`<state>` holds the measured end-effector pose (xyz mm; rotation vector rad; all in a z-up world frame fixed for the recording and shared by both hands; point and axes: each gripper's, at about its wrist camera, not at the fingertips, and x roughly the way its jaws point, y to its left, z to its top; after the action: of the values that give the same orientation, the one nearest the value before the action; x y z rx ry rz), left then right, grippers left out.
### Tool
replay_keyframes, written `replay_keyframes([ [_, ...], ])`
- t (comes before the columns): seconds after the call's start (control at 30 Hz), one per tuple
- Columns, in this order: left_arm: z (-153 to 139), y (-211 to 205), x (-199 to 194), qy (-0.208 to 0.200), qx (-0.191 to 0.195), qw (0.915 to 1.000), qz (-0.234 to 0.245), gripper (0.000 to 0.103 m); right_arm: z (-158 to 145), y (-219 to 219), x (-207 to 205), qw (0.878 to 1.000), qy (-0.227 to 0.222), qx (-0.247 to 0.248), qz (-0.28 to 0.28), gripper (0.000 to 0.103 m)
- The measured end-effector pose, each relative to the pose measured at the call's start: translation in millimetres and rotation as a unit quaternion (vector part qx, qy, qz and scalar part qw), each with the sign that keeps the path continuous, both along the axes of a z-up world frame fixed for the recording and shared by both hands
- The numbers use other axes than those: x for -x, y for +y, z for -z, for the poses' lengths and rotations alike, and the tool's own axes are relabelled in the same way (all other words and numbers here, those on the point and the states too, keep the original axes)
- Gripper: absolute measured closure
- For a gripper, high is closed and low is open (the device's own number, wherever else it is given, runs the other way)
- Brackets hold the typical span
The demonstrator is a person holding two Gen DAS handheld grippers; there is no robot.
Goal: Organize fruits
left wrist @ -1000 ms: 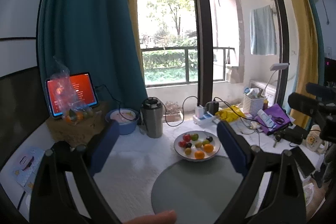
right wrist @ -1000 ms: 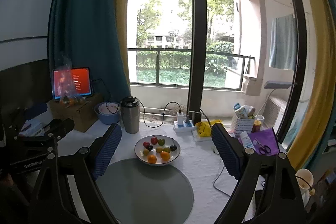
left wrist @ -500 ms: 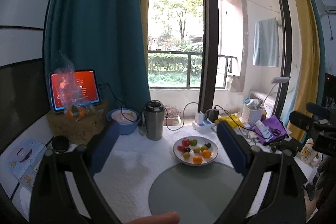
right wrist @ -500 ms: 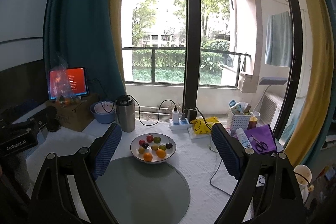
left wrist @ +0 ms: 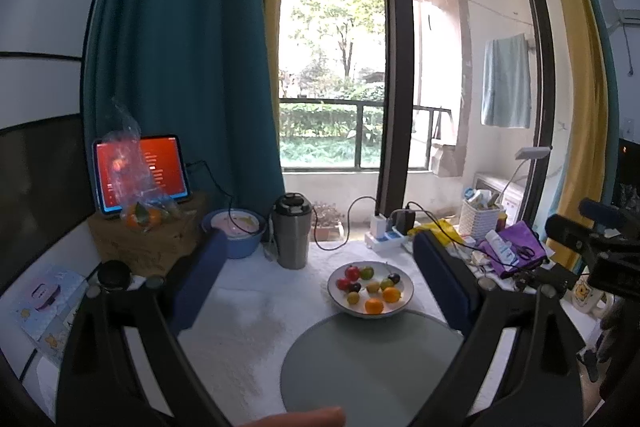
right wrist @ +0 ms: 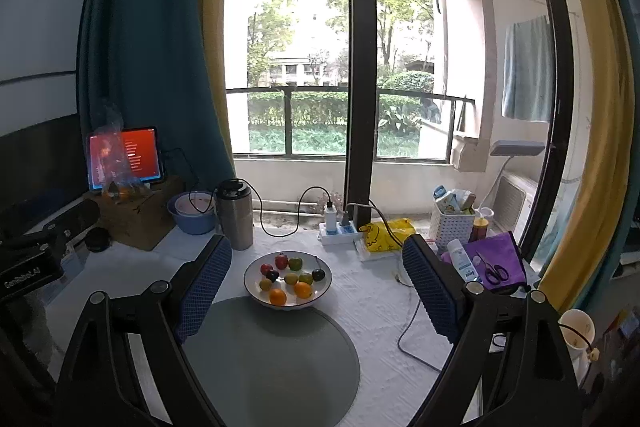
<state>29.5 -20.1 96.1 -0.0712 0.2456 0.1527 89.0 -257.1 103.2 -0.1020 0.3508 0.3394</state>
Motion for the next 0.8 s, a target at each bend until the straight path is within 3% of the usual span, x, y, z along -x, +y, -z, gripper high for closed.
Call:
replay_keyframes([
  [0.3, 1.4, 3.3, 0.2, 0.004, 0.013, 0.9999, 0.007, 0.008, 1.8, 1.1, -1.0, 1.0, 0.003, 0.002, 0.0, 0.013],
  [0.8, 0.9, 1.2, 4.2, -0.006, 0.001, 0.9999, 0.01, 0.008, 2.6, 0.4, -1.5, 1.0, 0.007, 0.003, -0.002, 0.013],
])
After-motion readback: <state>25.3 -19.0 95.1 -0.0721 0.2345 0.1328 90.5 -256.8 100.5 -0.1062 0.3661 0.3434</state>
